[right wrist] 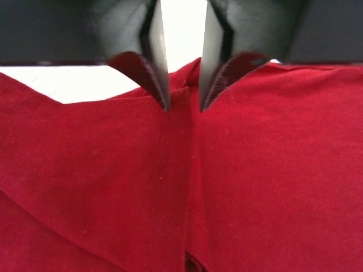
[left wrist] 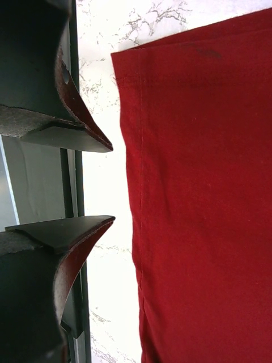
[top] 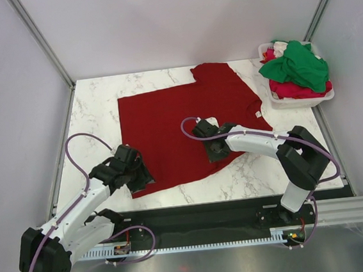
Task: Fold and stack the t-shirts
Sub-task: Flatten the tshirt out
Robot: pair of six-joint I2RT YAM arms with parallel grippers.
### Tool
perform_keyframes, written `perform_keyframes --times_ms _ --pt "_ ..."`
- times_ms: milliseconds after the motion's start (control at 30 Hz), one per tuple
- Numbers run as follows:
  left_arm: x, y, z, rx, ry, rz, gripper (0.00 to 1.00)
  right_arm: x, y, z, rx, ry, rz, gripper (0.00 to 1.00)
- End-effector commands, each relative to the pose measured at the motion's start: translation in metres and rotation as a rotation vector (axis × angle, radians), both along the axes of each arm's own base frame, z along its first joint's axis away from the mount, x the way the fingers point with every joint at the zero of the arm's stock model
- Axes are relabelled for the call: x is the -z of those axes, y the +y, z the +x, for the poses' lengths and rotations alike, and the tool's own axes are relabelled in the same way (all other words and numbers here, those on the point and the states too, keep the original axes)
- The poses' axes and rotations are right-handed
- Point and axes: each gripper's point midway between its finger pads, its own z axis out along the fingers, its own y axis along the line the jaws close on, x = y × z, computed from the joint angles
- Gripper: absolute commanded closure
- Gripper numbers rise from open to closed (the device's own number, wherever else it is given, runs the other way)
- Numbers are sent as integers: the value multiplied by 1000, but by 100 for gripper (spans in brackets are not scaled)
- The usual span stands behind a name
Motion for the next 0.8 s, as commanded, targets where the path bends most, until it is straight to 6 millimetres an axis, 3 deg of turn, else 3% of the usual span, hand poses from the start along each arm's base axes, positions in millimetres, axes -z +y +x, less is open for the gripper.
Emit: perform_keyframes --times_ms 0,267,300,367,467,567,633,700,767 --pt "-3 -3 6 9 -38 -9 44 -8 5 14 -2 -56 -11 67" --pt "-3 -2 6 7 -44 -8 44 -1 -2 13 -1 -59 -44 85" --pt "-4 -2 6 7 -45 -8 44 -2 -2 14 0 -61 -42 93" --pt "-3 -2 7 5 -47 -6 44 -3 -2 15 -1 -68 -41 100" --pt "0 -1 5 -2 -39 -4 44 -13 -5 16 6 -93 -44 100" --pt "1 -2 2 -5 -29 -18 46 -46 -25 22 63 -184 -85 100" --pt "3 -2 -1 -10 -20 -25 47 -83 -35 25 121 -276 -50 100" --pt "1 -3 -2 -15 -23 -41 46 -118 -59 21 190 -372 -45 100" --pt "3 -4 -5 -16 -12 -50 46 -132 -75 12 243 -409 -26 100"
